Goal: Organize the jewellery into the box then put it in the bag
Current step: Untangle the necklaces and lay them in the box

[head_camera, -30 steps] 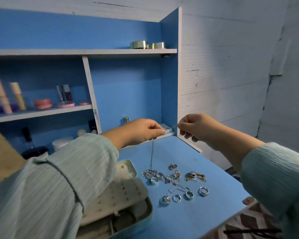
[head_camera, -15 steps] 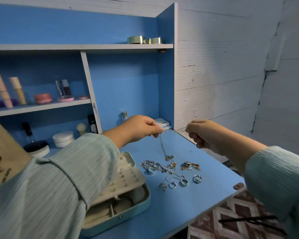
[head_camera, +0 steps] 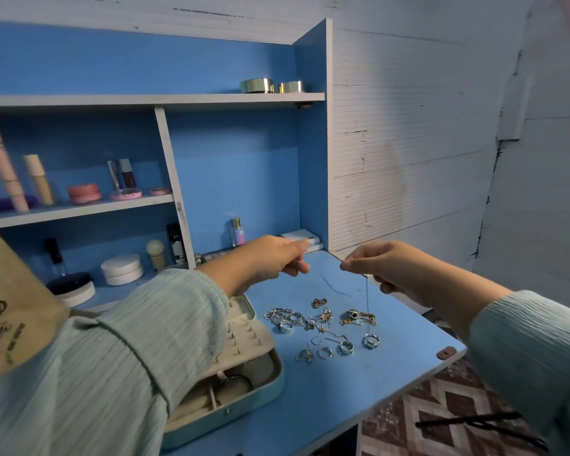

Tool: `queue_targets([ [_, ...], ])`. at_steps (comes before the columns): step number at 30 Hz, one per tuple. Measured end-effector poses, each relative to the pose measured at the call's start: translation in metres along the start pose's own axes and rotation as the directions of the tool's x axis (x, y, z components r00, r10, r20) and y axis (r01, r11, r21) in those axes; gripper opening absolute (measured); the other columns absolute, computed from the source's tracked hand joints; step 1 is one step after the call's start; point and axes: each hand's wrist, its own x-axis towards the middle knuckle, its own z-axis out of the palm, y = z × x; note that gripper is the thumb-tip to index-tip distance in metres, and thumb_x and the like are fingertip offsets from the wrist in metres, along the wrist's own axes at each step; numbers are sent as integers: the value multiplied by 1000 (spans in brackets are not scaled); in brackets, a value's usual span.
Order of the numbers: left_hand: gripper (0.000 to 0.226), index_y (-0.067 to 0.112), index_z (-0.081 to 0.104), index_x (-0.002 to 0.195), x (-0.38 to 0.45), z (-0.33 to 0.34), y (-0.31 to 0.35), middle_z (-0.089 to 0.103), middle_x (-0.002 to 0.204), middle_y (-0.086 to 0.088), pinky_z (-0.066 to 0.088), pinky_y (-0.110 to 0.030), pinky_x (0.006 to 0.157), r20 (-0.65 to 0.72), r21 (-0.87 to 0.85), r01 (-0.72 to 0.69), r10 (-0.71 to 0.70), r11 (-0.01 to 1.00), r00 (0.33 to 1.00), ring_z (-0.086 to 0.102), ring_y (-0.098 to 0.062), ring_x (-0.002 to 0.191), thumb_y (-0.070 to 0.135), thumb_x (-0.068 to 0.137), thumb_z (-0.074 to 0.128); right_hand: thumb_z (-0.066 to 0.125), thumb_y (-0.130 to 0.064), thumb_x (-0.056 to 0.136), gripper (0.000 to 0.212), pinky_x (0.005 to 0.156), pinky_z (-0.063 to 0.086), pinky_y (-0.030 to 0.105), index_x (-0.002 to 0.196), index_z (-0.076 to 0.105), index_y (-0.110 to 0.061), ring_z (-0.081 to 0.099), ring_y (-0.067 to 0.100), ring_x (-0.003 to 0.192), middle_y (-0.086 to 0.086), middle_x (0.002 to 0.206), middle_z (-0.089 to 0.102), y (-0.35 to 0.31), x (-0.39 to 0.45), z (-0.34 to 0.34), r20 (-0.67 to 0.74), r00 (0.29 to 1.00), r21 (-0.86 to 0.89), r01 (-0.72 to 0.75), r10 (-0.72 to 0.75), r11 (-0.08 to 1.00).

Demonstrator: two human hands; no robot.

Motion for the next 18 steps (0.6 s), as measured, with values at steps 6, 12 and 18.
queue_targets([
  [6,43,23,41,62,-7,0,1,70,74,8,43,-31,84,-6,-382,71,-80,922,997,62,-10,82,47,97,38,58,-30,91,21,51,35,22,77,65,-16,35,14,60,2,66,43,9,-1,2,-36,999,-81,-41,38,996],
  [12,41,22,41,64,-9,-3,-11,61,58,7,48,-29,75,-46,-683,50,-111,729,993,63,-10,70,43,98,39,48,-25,96,21,51,34,22,82,60,-16,35,14,60,1,72,45,31,-5,14,4,995,-183,-100,102,978],
  [18,33,19,46,70,-9,-8,-13,44,48,7,54,-25,59,-134,-875,-79,-81,477,988,49,-7,45,32,100,38,48,-26,96,16,52,36,20,86,59,-19,40,12,59,-2,73,50,42,-7,30,67,993,-283,-71,94,956],
])
